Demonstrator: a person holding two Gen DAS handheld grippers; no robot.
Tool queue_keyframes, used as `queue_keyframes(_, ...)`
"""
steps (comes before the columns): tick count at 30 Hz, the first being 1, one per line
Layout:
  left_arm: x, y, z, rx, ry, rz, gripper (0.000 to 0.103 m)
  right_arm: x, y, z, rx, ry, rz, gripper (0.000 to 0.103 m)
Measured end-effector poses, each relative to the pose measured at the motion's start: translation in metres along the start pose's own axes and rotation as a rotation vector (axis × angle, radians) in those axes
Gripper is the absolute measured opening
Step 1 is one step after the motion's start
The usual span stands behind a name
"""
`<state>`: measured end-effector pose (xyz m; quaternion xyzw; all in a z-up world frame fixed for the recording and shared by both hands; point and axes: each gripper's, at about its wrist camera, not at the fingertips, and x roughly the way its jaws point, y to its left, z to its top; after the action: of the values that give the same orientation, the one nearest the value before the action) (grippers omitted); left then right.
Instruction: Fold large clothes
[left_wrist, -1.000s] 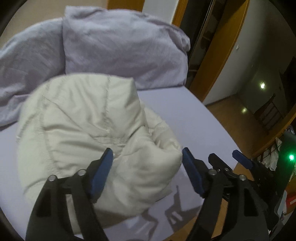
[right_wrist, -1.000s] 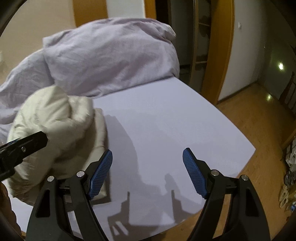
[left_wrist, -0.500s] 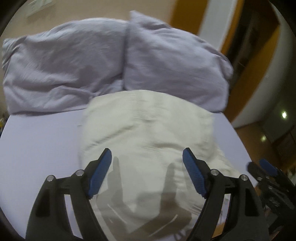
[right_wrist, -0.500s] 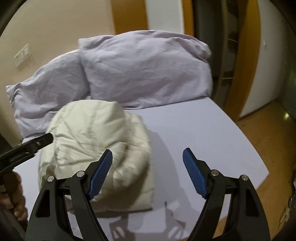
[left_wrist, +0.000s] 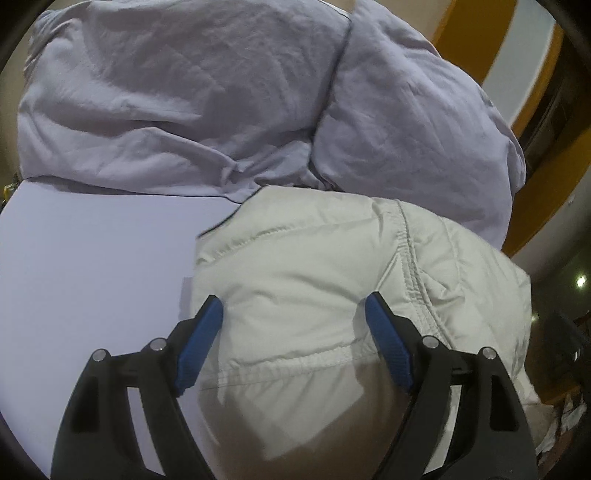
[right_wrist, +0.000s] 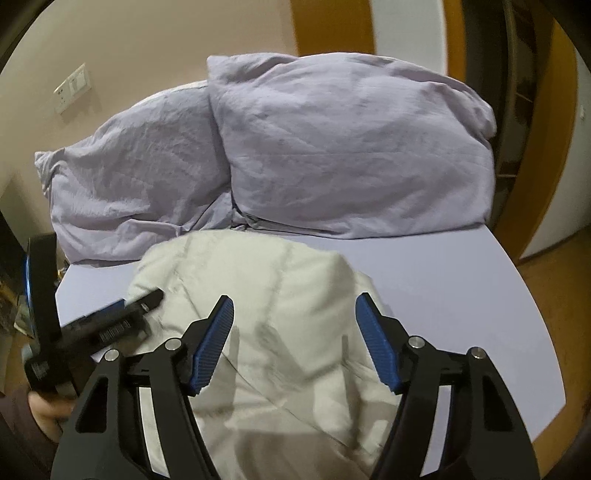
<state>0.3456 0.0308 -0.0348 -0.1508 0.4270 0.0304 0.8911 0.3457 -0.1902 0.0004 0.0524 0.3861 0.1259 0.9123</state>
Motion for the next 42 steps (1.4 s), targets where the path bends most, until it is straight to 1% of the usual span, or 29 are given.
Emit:
queue_keyframes(2,0.006,-0.007,-0.003,0.011,-0.002,-0.015,0.080,0.013,0.002,0.005,-0.006,0.015,0.002,0.067)
queue_keyframes(5,0.014,-0.017,-0.008,0.046,-0.009,-0.019,0.080,0.028,-0.001,0.011,0.008,0.040,0.004,0.066)
queue_keyframes(9,0.023,-0.025,-0.013,0.068,-0.016,-0.021,0.080,0.044,-0.005,0.019,0.014,0.036,-0.018,0.066)
queue_keyframes(13,0.025,-0.031,-0.015,0.084,-0.024,-0.007,0.080,0.071,-0.011,0.011,-0.008,0.077,-0.068,0.066)
queue_keyframes(15,0.024,-0.032,-0.013,0.099,-0.021,-0.001,0.080,0.079,-0.015,0.004,-0.006,0.084,-0.070,0.066)
queue_keyframes(19,0.017,-0.035,-0.002,0.117,-0.010,-0.014,0.081,0.085,-0.025,-0.013,0.021,0.060,-0.054,0.067)
queue_keyframes(22,0.013,-0.038,0.012,0.104,-0.027,-0.016,0.081,0.089,-0.033,-0.020,0.051,0.047,-0.034,0.067)
queue_keyframes(25,0.018,-0.043,0.022,0.106,-0.038,0.004,0.082,0.092,-0.038,-0.025,0.067,0.037,-0.025,0.068)
queue_keyframes(27,0.027,-0.047,0.020,0.130,-0.030,0.026,0.082,0.095,-0.040,-0.026,0.079,0.034,-0.023,0.070)
queue_keyframes(31,0.036,-0.050,0.009,0.168,-0.060,0.053,0.087,0.102,-0.041,-0.030,0.085,0.026,-0.020,0.073)
queue_keyframes(34,0.043,-0.050,0.004,0.184,-0.073,0.071,0.088,0.106,-0.040,-0.031,0.079,0.021,-0.023,0.075)
queue_keyframes(42,0.064,-0.044,-0.003,0.177,-0.072,0.076,0.092,0.116,-0.038,-0.035,0.068,0.005,-0.043,0.078)
